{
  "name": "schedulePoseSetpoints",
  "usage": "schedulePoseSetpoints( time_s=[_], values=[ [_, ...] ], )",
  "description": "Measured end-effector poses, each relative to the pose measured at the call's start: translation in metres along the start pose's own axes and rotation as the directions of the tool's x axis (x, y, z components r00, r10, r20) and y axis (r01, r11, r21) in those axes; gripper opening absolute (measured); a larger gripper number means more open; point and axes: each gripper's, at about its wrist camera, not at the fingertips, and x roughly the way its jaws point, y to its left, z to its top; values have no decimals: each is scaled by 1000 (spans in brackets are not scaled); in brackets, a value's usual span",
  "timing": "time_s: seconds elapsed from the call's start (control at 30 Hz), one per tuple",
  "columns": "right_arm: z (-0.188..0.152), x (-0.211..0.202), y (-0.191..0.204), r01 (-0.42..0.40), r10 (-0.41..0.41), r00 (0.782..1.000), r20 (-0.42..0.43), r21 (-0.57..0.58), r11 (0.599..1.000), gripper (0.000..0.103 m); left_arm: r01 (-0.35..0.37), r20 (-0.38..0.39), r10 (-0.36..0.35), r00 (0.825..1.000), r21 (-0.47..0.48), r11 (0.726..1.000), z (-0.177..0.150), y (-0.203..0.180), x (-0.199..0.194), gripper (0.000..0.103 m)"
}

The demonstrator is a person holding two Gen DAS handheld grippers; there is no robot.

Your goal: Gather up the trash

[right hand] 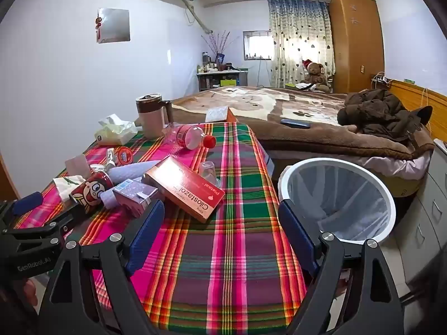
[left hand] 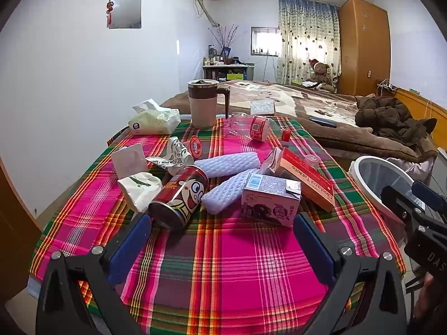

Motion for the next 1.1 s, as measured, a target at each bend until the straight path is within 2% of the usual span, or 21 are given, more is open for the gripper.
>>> schedulePoseSetpoints(
  time_s=[0.03, 1.1],
  values=[
    [0, -2, 0, -3, 3, 1000, 23, 3, 1000, 85, -1, 0, 1, 1000, -1, 1000, 0, 0, 0, 103],
    [1, -4, -2, 10, -10, 1000, 29, 8, 1000, 85, -12, 14, 12, 1000, 1, 1000, 0, 0, -3, 103]
  ],
)
